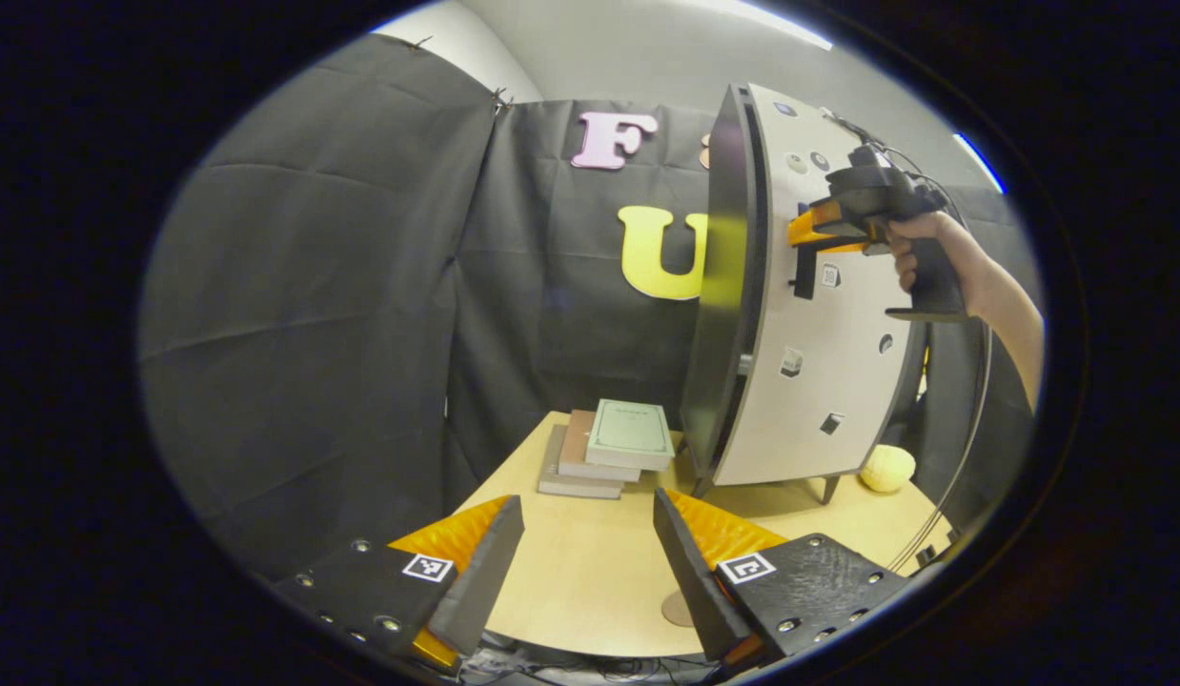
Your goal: Open the cabinet door with the right hand, grasp the bottle in the cabinet with the left hand and place it on the coaster, then close the cabinet door with the right hand.
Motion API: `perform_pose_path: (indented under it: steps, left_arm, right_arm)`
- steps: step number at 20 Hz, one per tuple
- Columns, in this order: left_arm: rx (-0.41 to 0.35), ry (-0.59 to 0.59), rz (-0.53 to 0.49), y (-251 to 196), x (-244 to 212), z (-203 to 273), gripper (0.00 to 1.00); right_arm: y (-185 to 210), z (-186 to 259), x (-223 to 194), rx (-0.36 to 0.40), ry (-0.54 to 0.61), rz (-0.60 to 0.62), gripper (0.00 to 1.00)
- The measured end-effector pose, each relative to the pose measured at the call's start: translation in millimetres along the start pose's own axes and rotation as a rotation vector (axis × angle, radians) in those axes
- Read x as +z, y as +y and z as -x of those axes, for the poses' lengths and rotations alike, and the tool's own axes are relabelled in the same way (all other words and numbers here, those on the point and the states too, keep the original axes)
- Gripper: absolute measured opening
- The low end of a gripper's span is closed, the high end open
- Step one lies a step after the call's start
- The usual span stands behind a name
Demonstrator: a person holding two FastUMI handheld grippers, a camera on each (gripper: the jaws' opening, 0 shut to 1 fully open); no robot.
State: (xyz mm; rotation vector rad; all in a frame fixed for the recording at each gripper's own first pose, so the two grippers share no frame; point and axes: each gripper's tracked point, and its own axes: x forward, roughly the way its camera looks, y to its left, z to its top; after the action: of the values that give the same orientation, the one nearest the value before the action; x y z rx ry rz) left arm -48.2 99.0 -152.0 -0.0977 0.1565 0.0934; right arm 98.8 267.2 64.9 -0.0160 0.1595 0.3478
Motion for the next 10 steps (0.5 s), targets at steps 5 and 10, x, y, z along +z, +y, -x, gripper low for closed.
perform_pose_path:
  steps: [5, 10]
  left_arm:
    - [-0.022, -0.001, 0.007, -7, -6, 5, 0.86]
    - [-0.037, -0.009, -0.023, -16, -3, 7, 0.82]
  right_arm:
    - [1, 19, -2, 0.05, 0.001, 0.001, 0.23]
    - [-1, 31, -4, 0.089, 0.004, 0.013, 0.23]
